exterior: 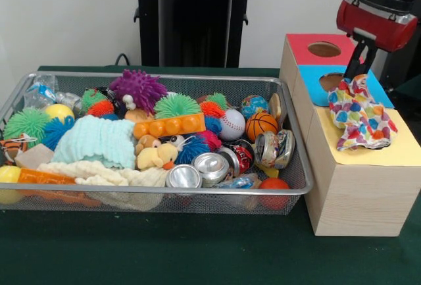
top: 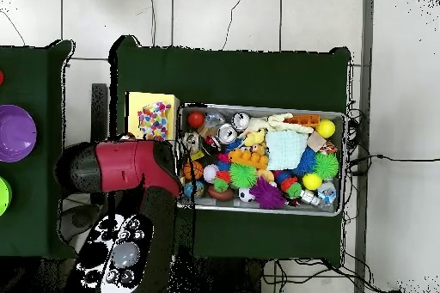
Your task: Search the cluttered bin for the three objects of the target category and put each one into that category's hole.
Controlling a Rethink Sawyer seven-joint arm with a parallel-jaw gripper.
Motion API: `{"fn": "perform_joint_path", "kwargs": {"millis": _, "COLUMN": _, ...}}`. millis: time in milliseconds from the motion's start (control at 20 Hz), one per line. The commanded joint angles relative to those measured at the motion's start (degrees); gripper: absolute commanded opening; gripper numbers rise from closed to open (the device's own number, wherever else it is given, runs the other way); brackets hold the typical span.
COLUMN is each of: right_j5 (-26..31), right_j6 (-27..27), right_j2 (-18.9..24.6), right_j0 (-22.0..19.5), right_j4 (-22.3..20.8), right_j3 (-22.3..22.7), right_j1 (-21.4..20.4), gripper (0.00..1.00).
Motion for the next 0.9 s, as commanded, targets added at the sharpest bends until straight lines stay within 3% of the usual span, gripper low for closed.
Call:
{"fn": "perform_joint_path", "kwargs": {"millis": 50, "right_j5": 5.9, "right_j6": 4.3, "right_j2": 2.2, "right_j0": -1.5, "right_j4": 1.0, "right_j3": 1.8, "right_j1": -2.2, "gripper": 0.00}}
{"fn": "perform_joint_path", "kwargs": {"millis": 200, "right_j5": 13.1, "right_j6": 3.0, "right_j2": 1.4, "right_j0": -1.3, "right_j4": 0.9, "right_j3": 1.8, "right_j1": -6.6, "gripper": 0.00}}
{"fn": "perform_joint_path", "kwargs": {"millis": 400, "right_j5": 19.0, "right_j6": 2.9, "right_j2": 1.0, "right_j0": -0.9, "right_j4": 0.7, "right_j3": 0.8, "right_j1": -9.6, "gripper": 0.00}}
{"fn": "perform_joint_path", "kwargs": {"millis": 750, "right_j5": 20.1, "right_j6": 2.3, "right_j2": 1.9, "right_j0": -1.7, "right_j4": -0.1, "right_j3": 1.8, "right_j1": -11.4, "gripper": 0.00}}
{"fn": "perform_joint_path", "kwargs": {"millis": 900, "right_j5": 17.4, "right_j6": 2.8, "right_j2": 2.6, "right_j0": -2.2, "right_j4": -0.5, "right_j3": 1.7, "right_j1": -9.5, "gripper": 0.00}}
